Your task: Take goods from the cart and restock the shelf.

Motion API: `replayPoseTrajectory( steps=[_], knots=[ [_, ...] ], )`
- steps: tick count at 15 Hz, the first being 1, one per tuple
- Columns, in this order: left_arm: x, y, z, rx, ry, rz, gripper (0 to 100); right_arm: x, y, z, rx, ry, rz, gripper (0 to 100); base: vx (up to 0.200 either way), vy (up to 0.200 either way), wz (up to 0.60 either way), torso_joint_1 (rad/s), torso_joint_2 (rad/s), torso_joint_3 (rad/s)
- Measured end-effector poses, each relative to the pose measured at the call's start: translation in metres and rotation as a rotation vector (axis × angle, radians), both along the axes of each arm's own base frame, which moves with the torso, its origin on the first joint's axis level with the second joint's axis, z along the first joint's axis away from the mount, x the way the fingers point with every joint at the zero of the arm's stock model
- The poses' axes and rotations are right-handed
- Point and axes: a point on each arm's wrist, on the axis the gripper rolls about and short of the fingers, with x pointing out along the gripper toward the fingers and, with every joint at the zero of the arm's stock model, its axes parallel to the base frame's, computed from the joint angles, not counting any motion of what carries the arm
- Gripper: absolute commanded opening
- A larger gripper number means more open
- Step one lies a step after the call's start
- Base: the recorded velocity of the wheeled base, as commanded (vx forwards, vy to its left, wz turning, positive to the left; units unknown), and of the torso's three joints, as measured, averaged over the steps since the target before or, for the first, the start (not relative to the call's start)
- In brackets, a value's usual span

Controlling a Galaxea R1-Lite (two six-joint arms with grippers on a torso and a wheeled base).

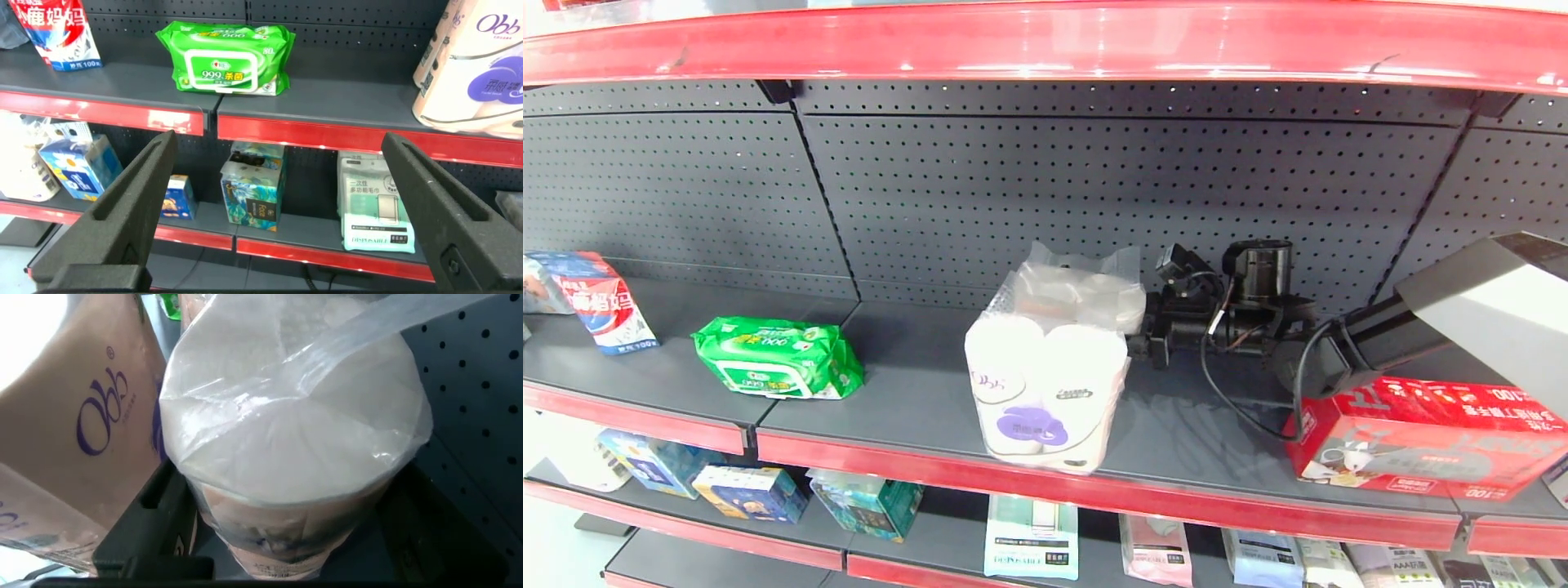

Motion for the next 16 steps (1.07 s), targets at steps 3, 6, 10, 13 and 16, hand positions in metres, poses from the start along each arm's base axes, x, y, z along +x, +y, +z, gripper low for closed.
replayPoseTrajectory(
  steps=[3, 6, 10, 13, 16],
  knots=[
    [0.000, 0.000, 0.000, 0.000, 0.000, 0.000, 100, 0.000, 0.003, 0.002, -0.002, -0.015, 0.009, 0, 0.000, 0.000, 0.00, 0.000, 0.00, 0.000],
    [0.000, 0.000, 0.000, 0.000, 0.000, 0.000, 100, 0.000, 0.004, 0.002, -0.004, -0.023, 0.013, 0, 0.000, 0.000, 0.00, 0.000, 0.00, 0.000],
    [0.000, 0.000, 0.000, 0.000, 0.000, 0.000, 100, 0.000, 0.004, 0.003, -0.006, -0.033, 0.015, 100, 0.000, 0.000, 0.00, 0.000, 0.00, 0.000],
    [0.000, 0.000, 0.000, 0.000, 0.000, 0.000, 100, -0.001, 0.002, 0.008, -0.001, -0.045, 0.021, 100, 0.000, 0.000, 0.00, 0.000, 0.00, 0.000],
    [0.000, 0.000, 0.000, 0.000, 0.000, 0.000, 100, -0.004, -0.005, 0.012, 0.002, -0.044, 0.008, 100, 0.000, 0.000, 0.00, 0.000, 0.00, 0.000]
  ],
)
